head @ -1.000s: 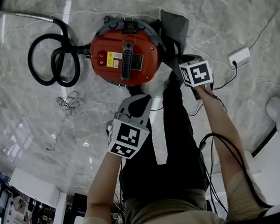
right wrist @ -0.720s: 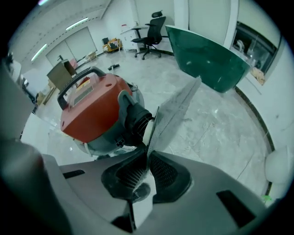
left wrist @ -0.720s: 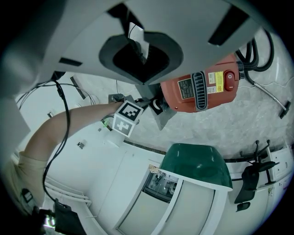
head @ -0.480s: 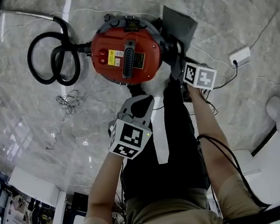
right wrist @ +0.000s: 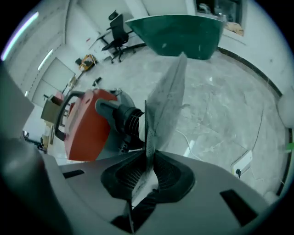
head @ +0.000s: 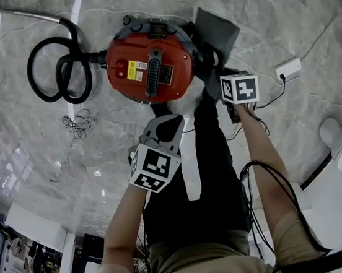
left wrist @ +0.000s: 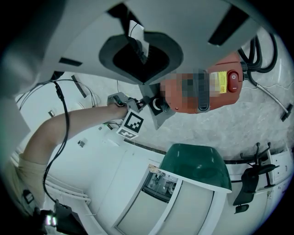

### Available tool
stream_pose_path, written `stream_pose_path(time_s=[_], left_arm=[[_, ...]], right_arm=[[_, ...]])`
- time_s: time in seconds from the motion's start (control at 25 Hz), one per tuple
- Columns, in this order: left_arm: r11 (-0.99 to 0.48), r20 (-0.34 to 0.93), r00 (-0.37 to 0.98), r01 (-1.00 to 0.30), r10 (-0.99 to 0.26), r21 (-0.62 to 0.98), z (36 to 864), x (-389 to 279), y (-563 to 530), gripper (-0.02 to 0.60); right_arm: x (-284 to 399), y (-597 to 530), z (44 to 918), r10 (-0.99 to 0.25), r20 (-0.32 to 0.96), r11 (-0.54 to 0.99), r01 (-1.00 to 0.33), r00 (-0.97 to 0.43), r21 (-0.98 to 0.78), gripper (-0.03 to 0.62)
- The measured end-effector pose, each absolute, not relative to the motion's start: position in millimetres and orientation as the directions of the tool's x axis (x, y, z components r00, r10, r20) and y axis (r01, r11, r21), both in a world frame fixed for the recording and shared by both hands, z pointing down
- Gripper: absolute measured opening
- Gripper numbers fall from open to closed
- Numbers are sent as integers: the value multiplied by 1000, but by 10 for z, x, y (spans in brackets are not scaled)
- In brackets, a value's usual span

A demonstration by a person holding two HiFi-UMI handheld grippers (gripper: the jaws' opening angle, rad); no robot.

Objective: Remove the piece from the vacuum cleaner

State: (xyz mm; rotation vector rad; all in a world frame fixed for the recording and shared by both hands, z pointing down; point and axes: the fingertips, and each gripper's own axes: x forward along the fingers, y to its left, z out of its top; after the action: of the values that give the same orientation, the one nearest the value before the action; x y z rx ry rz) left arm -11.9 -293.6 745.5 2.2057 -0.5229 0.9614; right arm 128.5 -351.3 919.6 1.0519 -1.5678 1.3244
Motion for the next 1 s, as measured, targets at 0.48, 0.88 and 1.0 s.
stream_pose_path(time_s=[0.48,0.88,1.0], left_arm=[[-694,748,661,-568,-63,443,7450,-16,-2849,5],[-717,758,646,-570,-90,401,7411,-29,-3003,5],[-714,750,653,-577,-109,398,7396,-2,-3082,4]], right_arm=[[1231,-3541,9301,-189,797,-485,-651,-573,-583,40],[1472,-3564,9296,-169,943,10,-957,-287,-289,23],[1497,-3585,9326,-185,941,44,-959,-282,-279,24]])
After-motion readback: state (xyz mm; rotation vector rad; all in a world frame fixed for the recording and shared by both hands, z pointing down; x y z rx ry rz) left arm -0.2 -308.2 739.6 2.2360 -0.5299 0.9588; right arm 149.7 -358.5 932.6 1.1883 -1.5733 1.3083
